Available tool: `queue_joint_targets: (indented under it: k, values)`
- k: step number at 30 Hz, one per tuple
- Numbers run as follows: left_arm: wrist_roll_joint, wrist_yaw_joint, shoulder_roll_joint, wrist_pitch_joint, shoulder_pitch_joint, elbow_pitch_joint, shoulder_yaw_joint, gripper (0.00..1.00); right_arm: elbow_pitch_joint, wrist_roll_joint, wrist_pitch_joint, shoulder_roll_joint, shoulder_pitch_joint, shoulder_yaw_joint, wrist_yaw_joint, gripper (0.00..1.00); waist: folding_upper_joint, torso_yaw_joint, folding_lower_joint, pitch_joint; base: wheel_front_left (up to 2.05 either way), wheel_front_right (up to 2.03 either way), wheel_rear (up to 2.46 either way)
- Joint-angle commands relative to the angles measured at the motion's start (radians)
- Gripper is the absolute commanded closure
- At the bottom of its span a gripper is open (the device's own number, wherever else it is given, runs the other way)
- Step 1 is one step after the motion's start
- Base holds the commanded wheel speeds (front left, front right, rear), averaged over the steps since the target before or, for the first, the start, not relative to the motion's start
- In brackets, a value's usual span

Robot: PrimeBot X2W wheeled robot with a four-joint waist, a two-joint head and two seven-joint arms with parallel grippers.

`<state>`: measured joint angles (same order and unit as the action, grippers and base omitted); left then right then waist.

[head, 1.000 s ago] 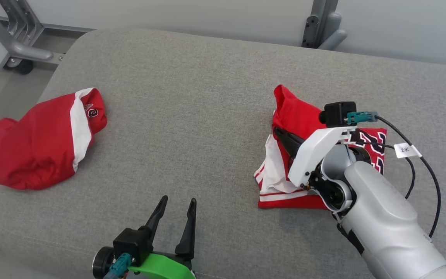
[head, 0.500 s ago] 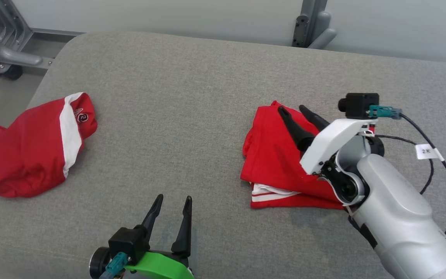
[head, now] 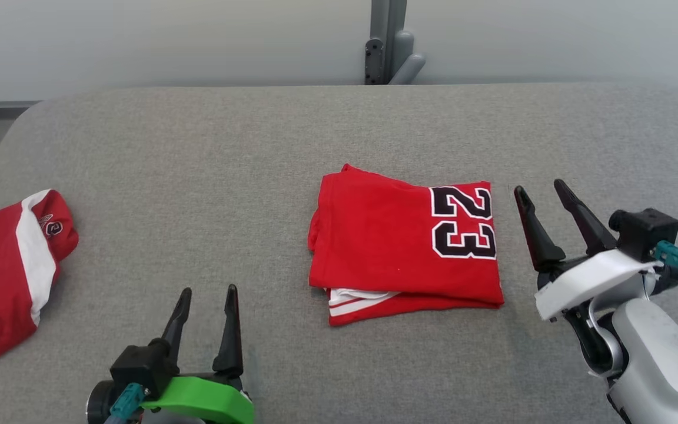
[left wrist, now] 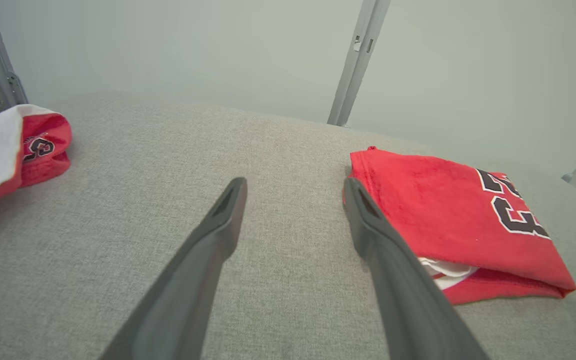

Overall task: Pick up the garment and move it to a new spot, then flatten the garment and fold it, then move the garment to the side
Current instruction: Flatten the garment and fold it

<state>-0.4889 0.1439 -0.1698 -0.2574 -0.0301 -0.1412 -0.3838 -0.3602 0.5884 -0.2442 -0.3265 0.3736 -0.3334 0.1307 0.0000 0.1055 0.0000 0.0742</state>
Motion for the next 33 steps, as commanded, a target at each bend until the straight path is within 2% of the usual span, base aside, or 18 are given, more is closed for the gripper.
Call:
queue_joint_targets:
  k: [1,4,7,16,25,33]
  values:
    - [0.019,0.008,-0.008,-0.007,0.020,0.008,0.010,0.00,0.008,-0.040,-0.013,0.005,-0.029,0.017,0.000,0.00,0.0000,-0.053,0.0000,-0.032,0.00,0.00,0.00]
    - [0.044,0.005,-0.001,-0.008,0.035,0.034,0.040,0.00,0.031,-0.104,-0.021,0.035,-0.088,0.053,0.000,0.00,0.0000,-0.074,0.0000,-0.049,0.00,0.00,0.00]
    - [0.078,-0.006,0.015,-0.008,0.063,0.059,0.068,0.00,0.105,-0.169,-0.021,0.078,-0.166,0.115,0.000,0.00,0.0000,-0.081,0.0000,-0.067,0.00,0.00,0.00]
    - [0.194,-0.066,0.073,-0.008,0.138,0.102,0.156,0.00,0.321,-0.365,-0.021,0.181,-0.404,0.234,0.000,0.00,0.0000,-0.070,0.0000,-0.105,0.00,0.00,0.00]
    - [0.338,-0.121,0.102,-0.008,0.210,0.140,0.218,0.00,0.316,-0.389,-0.021,0.185,-0.487,0.236,0.000,0.00,0.0000,-0.074,0.0000,-0.142,0.00,0.00,0.00]
    - [0.385,-0.151,0.115,-0.008,0.253,0.145,0.249,0.00,0.292,-0.399,-0.021,0.176,-0.498,0.215,0.000,0.00,0.0000,-0.073,0.0000,-0.158,0.00,0.00,0.00]
